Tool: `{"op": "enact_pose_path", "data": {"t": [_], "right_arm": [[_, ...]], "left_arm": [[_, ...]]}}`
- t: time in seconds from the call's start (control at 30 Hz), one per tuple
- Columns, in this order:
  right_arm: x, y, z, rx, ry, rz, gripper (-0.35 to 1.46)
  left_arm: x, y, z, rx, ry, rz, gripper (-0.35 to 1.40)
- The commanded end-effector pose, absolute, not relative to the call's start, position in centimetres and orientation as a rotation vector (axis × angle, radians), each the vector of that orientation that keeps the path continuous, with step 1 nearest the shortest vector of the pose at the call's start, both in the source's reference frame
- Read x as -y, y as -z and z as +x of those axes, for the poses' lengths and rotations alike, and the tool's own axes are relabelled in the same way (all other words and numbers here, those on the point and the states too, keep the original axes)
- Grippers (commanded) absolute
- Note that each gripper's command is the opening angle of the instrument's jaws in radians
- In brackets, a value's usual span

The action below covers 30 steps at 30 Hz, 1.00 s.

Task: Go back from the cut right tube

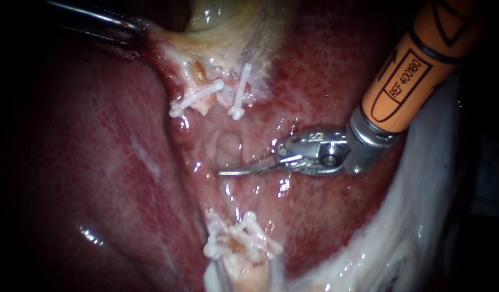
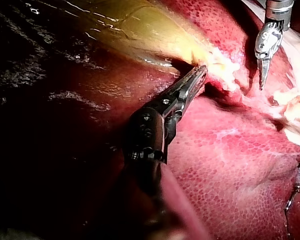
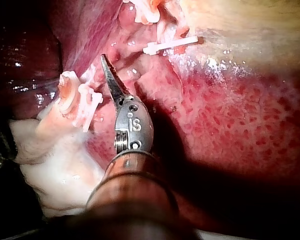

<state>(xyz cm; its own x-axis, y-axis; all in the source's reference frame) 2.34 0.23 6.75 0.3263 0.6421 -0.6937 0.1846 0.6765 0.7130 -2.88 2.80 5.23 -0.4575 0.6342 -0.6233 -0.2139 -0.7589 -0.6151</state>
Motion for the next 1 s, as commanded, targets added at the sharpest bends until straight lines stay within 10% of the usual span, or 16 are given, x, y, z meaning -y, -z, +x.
{"op": "enact_pose_path", "data": {"t": [0.03, 0.17, 0.27, 0.33, 0.7, 1.0], "right_arm": [[-0.23, -6.75, 2.34, -1.231, -0.349, 0.815, -0.35], [-0.23, -6.75, 2.34, -1.243, -0.349, 0.82, -0.18], [-0.24, -6.74, 2.36, -1.279, -0.358, 0.821, 0.93], [-0.24, -6.74, 2.37, -1.304, -0.369, 0.817, 1.18], [-0.21, -6.7, 2.35, -1.328, -0.384, 0.817, 1.33], [-0.13, -6.53, 1.97, -1.301, -0.449, 0.54, 1.43]], "left_arm": [[-2.8, -5.24, -2.88, 0.63, -2.227, -1.226, -0.35], [-2.8, -5.24, -2.88, 0.63, -2.227, -1.227, -0.35], [-2.8, -5.25, -2.88, 0.63, -2.227, -1.227, -0.35], [-2.8, -5.25, -2.88, 0.63, -2.227, -1.227, -0.35], [-2.8, -5.25, -2.88, 0.63, -2.227, -1.227, -0.35], [-2.8, -5.25, -2.87, 0.631, -2.228, -1.227, -0.35]]}}
